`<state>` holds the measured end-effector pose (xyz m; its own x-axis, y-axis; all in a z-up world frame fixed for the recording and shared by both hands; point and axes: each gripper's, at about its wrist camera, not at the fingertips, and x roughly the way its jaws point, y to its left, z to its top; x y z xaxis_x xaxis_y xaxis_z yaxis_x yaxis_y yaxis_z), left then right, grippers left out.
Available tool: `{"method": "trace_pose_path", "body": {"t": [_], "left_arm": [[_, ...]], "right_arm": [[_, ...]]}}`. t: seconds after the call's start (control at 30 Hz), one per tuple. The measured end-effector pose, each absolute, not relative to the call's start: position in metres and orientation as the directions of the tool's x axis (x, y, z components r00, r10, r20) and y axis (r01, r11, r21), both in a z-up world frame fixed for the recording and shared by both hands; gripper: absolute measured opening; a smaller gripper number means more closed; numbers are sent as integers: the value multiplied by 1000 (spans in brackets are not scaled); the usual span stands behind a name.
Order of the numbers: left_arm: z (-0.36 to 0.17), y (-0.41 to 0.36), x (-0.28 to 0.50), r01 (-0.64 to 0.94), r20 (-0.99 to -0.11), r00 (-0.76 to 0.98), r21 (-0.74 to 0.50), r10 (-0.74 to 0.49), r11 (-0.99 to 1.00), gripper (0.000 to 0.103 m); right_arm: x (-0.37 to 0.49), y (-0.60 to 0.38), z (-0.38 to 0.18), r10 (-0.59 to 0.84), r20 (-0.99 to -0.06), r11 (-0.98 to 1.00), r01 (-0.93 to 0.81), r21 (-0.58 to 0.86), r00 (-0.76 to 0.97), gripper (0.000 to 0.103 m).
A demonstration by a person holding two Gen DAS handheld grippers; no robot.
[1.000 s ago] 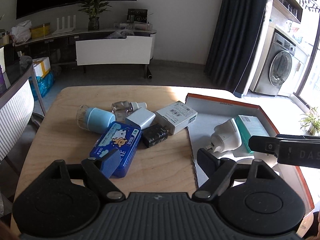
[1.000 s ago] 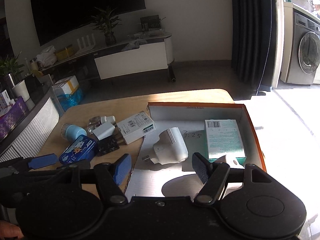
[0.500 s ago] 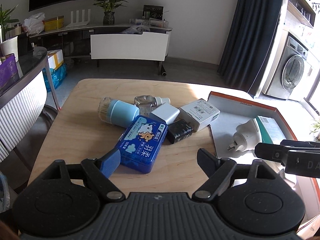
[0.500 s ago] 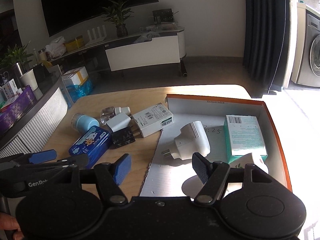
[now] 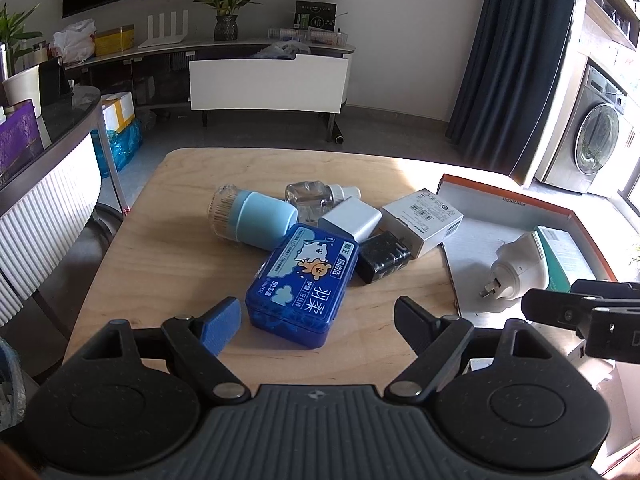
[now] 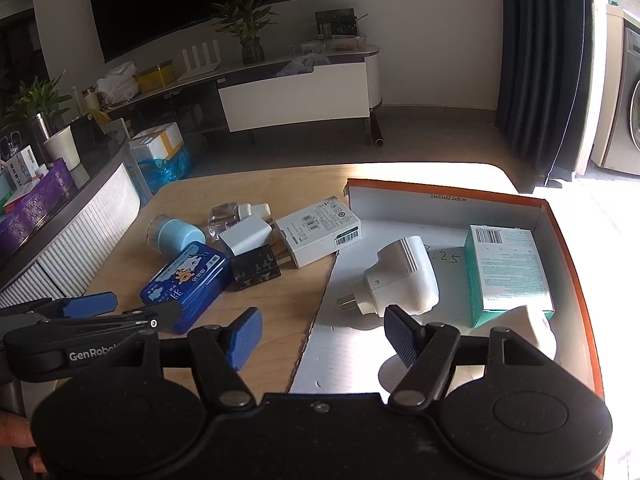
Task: Organize rigid objects
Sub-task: 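Move left tool to blue toothpick tin while right tool approaches white adapter box, then close left tool on blue tin while right tool grasps white adapter box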
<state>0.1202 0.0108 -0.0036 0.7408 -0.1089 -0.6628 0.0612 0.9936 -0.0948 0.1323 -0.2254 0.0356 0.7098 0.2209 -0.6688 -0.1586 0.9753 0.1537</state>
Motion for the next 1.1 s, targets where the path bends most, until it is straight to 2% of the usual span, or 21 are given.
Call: {"method": "trace_pose_path", "body": {"t": [0.97, 1.07, 1.1], "left_arm": [[-42, 16, 177, 70, -714, 697, -26, -67, 997, 90], [-42, 15, 181, 86, -698, 712, -22, -77, 996, 88], [-42, 15, 182, 97, -691, 717, -22, -85, 995, 84]], "right_arm": [[168, -217, 17, 223, -701, 974, -184, 132, 677, 82], [178, -217, 16, 230, -701, 972, -193, 133, 675, 83], [182, -217, 16, 231, -701, 972, -198, 130, 675, 83]]}}
